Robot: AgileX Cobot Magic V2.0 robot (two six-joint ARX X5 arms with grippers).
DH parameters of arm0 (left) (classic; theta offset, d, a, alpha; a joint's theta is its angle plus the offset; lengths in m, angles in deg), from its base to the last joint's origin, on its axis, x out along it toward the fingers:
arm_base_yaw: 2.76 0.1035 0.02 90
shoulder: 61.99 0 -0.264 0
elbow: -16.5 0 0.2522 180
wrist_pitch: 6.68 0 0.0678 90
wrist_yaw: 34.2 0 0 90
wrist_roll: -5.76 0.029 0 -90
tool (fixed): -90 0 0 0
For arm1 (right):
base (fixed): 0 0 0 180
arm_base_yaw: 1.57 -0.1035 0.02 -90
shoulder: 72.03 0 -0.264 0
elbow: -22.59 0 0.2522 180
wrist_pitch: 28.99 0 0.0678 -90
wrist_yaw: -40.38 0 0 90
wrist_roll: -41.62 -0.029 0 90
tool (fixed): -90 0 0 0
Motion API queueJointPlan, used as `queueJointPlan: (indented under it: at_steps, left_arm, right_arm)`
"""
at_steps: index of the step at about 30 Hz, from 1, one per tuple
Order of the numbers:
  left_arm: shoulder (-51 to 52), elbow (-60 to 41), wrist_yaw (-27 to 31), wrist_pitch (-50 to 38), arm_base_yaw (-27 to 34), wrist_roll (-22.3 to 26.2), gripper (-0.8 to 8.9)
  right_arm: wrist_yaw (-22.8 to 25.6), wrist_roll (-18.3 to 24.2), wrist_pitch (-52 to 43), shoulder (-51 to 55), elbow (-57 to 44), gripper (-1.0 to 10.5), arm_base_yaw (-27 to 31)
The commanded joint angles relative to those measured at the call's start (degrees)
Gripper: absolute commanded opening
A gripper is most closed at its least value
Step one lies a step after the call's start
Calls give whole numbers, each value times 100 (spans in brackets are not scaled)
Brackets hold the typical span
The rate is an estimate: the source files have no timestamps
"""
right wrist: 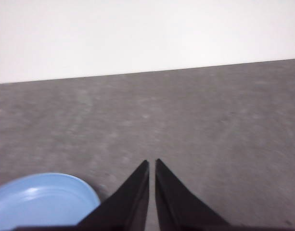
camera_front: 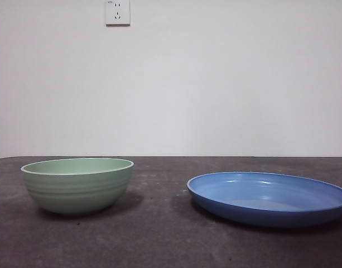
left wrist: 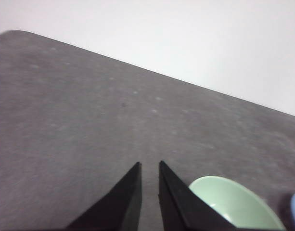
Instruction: Place the green bowl on the blue plate
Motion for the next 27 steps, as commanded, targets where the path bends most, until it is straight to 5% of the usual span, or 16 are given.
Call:
queueJointPlan:
  at_steps: [1, 7, 20, 27]
  left_arm:
    - [-426, 546, -140, -85, -74, -109, 60]
    - [-1744, 1814, -389, -39, -131, 136, 60]
    - [-4070, 3705, -2730, -61, -435, 205, 60]
    - [-4113, 3768, -2844, -87, -439, 210, 60]
  right_arm:
    - [-376, -166, 52, -413, 522, 18, -7]
    - [-1307, -232, 544, -1453, 1698, 18, -28]
    - [-1987, -210, 1926, -3082, 3681, 18, -748]
    - [-2085, -212, 1401, -2997, 3718, 18, -881]
